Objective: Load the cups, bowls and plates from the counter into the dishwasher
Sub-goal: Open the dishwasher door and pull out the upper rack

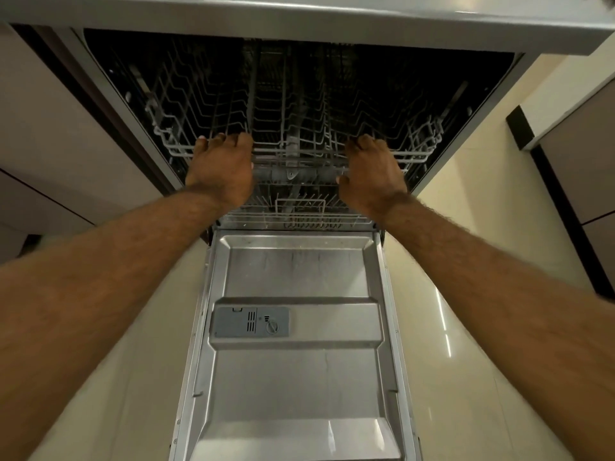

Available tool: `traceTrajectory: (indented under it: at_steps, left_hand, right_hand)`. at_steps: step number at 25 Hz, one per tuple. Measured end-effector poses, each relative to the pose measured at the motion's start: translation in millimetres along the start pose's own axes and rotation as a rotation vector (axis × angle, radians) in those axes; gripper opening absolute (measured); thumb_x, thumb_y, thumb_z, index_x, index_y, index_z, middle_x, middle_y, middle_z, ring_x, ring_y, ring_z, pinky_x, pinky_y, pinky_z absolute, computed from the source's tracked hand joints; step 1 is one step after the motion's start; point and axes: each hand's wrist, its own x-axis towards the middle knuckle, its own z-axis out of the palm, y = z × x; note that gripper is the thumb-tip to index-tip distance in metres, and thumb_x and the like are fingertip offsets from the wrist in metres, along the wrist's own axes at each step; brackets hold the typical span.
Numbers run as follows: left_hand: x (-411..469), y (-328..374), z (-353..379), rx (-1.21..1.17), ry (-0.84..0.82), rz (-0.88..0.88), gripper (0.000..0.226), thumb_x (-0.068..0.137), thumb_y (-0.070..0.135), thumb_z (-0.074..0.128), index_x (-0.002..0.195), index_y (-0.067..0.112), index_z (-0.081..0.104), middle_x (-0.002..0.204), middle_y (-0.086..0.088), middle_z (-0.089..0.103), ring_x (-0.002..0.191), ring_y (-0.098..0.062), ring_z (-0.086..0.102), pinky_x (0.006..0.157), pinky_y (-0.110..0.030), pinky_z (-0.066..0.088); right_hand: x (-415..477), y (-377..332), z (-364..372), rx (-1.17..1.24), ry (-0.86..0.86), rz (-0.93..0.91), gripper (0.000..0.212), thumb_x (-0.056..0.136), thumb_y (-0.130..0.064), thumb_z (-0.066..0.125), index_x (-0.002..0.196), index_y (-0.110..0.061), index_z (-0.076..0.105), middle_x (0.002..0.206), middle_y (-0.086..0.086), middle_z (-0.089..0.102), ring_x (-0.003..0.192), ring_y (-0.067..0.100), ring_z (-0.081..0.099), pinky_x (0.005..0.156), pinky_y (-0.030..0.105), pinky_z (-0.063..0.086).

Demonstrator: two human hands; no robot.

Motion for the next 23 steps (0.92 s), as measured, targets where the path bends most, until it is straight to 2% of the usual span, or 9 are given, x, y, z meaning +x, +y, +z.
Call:
traceTrajectory:
  at_steps: [3, 6, 9, 11, 13, 17, 21, 23]
  left_hand:
    - [-23, 1, 3, -0.012, 0.027, 0.028, 0.021, 0.091, 0.011, 0.055, 0.111, 0.008, 0.049, 0.11, -0.02, 0.067, 0.107, -0.042, 0.059, 0.107, -0.06, 0.039]
    - [-49, 7, -1, -0.011, 0.057, 0.044, 0.02, 0.088, 0.005, 0.054, 0.107, 0.008, 0.05, 0.095, -0.017, 0.069, 0.089, -0.038, 0.063, 0.099, -0.053, 0.043]
    - [-82, 18, -11, -0.052, 0.02, 0.039, 0.025, 0.087, 0.002, 0.052, 0.112, 0.008, 0.051, 0.088, -0.014, 0.068, 0.073, -0.028, 0.052, 0.096, -0.047, 0.043]
    - [-107, 23, -14, -0.081, 0.024, 0.033, 0.027, 0.089, 0.004, 0.054, 0.115, 0.009, 0.051, 0.086, -0.01, 0.066, 0.072, -0.023, 0.045, 0.09, -0.045, 0.047]
    - [-134, 28, -13, -0.1, 0.01, 0.004, 0.031, 0.089, 0.006, 0.055, 0.12, 0.01, 0.05, 0.081, -0.004, 0.061, 0.073, -0.022, 0.047, 0.083, -0.044, 0.051]
    - [-185, 32, -10, -0.142, 0.038, -0.025, 0.025, 0.081, -0.003, 0.059, 0.1, 0.014, 0.056, 0.08, -0.007, 0.067, 0.071, -0.027, 0.058, 0.09, -0.045, 0.046]
    - [-228, 41, -7, -0.188, 0.069, -0.061, 0.026, 0.084, -0.006, 0.062, 0.093, 0.017, 0.054, 0.078, -0.004, 0.064, 0.068, -0.019, 0.042, 0.092, -0.05, 0.047]
    - [-244, 44, -6, -0.2, 0.074, -0.071, 0.027, 0.084, -0.007, 0.061, 0.092, 0.017, 0.054, 0.079, -0.004, 0.064, 0.07, -0.019, 0.042, 0.093, -0.052, 0.048]
  right_hand:
    - [-25, -4, 0, -0.023, 0.025, -0.018, 0.039, 0.087, -0.019, 0.067, 0.124, -0.011, 0.06, 0.122, 0.007, 0.056, 0.11, 0.025, 0.05, 0.101, 0.037, 0.045]
    - [-49, -7, 0, -0.029, 0.03, -0.009, 0.039, 0.089, -0.025, 0.063, 0.126, -0.013, 0.058, 0.124, 0.007, 0.056, 0.11, 0.024, 0.05, 0.105, 0.038, 0.044]
    - [-84, -12, -4, -0.006, 0.038, -0.001, 0.041, 0.09, -0.028, 0.063, 0.128, -0.012, 0.058, 0.128, 0.007, 0.055, 0.114, 0.024, 0.05, 0.107, 0.04, 0.044]
    - [-109, -17, -9, 0.017, 0.013, 0.031, 0.047, 0.091, -0.031, 0.065, 0.134, -0.014, 0.056, 0.134, 0.004, 0.053, 0.121, 0.024, 0.048, 0.112, 0.04, 0.04]
    - [-133, -23, -14, 0.051, 0.01, 0.057, 0.048, 0.092, -0.031, 0.066, 0.136, -0.015, 0.055, 0.135, 0.002, 0.054, 0.123, 0.023, 0.048, 0.113, 0.041, 0.039]
    - [-185, -37, -19, 0.096, 0.012, 0.075, 0.04, 0.091, -0.025, 0.067, 0.128, -0.01, 0.063, 0.124, 0.006, 0.064, 0.114, 0.022, 0.055, 0.106, 0.039, 0.045]
    - [-225, -44, -21, 0.144, 0.004, 0.127, 0.044, 0.091, -0.027, 0.07, 0.13, -0.007, 0.063, 0.122, 0.008, 0.066, 0.115, 0.024, 0.058, 0.105, 0.044, 0.048]
    - [-240, -47, -21, 0.155, 0.004, 0.155, 0.045, 0.09, -0.027, 0.071, 0.13, -0.008, 0.063, 0.122, 0.007, 0.066, 0.115, 0.023, 0.058, 0.104, 0.044, 0.048]
